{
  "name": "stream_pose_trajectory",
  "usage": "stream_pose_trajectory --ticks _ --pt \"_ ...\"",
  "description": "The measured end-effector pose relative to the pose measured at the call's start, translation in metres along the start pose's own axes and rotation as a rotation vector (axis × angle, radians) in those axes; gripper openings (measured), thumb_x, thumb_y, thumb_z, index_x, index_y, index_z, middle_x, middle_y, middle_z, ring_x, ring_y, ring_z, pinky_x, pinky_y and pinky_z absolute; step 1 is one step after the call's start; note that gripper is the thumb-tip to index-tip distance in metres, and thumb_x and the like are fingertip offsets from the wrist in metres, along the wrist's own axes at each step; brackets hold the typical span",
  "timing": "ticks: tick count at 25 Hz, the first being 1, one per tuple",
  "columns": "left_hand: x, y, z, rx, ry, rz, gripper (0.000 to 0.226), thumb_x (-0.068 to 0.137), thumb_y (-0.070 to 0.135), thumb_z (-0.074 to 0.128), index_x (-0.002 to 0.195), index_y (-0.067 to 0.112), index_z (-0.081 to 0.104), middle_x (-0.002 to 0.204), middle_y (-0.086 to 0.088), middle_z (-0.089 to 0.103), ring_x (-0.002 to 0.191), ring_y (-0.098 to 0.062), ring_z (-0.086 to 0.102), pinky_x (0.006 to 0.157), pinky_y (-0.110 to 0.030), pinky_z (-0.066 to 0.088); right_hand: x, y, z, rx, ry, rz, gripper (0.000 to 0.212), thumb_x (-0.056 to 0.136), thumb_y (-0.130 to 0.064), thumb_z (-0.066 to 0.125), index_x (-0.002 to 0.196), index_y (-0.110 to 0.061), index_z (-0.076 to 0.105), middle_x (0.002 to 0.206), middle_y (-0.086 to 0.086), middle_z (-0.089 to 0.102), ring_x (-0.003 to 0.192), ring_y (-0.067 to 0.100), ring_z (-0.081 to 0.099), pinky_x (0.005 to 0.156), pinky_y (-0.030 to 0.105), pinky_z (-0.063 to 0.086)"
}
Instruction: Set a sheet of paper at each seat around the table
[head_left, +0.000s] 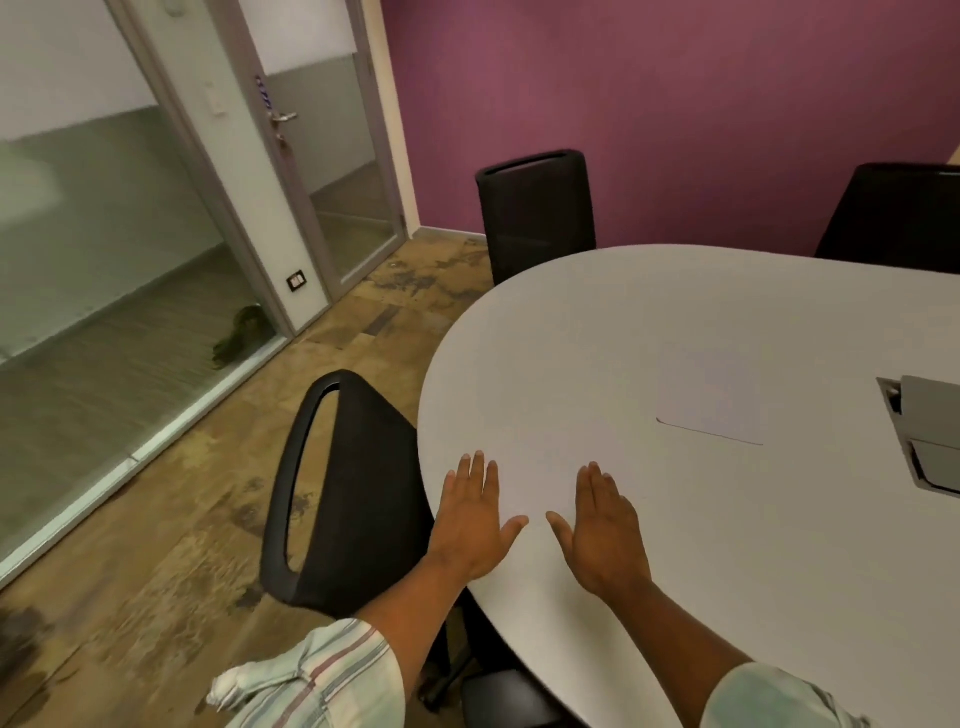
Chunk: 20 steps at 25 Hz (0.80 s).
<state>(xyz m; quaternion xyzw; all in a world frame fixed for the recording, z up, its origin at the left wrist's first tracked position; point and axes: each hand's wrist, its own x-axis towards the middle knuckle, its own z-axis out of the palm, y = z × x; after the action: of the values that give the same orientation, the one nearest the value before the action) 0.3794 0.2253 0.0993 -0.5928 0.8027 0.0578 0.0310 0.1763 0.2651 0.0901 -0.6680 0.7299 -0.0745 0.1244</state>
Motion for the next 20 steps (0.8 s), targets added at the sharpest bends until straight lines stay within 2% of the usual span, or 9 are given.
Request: stream_pose_trajectory --ticks 5,11,20 --pt "-0.042 -0.046 -0.056 0.001 0.152 -0.1 0.096 0.102 0.074 0.024 0.167 0.009 -0.001 0.177 -0.017 -0.005 0.163 -0.035 -0.008 0.133 -0.053 0.004 -0.005 -0.064 -0.031 0.046 0.095 -0.113 0.09 0.1 -0.071 0.017 0.167 -0.013 0.001 0.176 0.01 0.0 0.162 0.031 0.006 0.13 0.048 0.015" --pt "-0.075 -0.139 -0.097 -0.053 0.325 -0.228 0.093 0.103 0.07 0.033 0.168 0.009 0.006 0.177 -0.017 0.0 0.164 -0.033 -0.005 0.133 -0.052 0.005 0.011 -0.167 -0.046 0.038 0.164 -0.275 0.094 0.096 -0.075 0.012 0.166 -0.015 0.003 0.176 0.009 0.005 0.161 0.032 0.011 0.129 0.048 0.02" --pt "-0.109 -0.321 -0.095 -0.068 0.336 -0.308 0.094 0.101 0.07 0.033 0.167 0.007 0.009 0.176 -0.019 0.004 0.164 -0.034 -0.002 0.133 -0.053 0.006 0.04 -0.343 -0.004 -0.004 0.192 -0.397 0.083 0.104 -0.068 0.024 0.165 -0.014 0.01 0.175 0.01 0.013 0.16 0.033 0.018 0.126 0.049 0.027"
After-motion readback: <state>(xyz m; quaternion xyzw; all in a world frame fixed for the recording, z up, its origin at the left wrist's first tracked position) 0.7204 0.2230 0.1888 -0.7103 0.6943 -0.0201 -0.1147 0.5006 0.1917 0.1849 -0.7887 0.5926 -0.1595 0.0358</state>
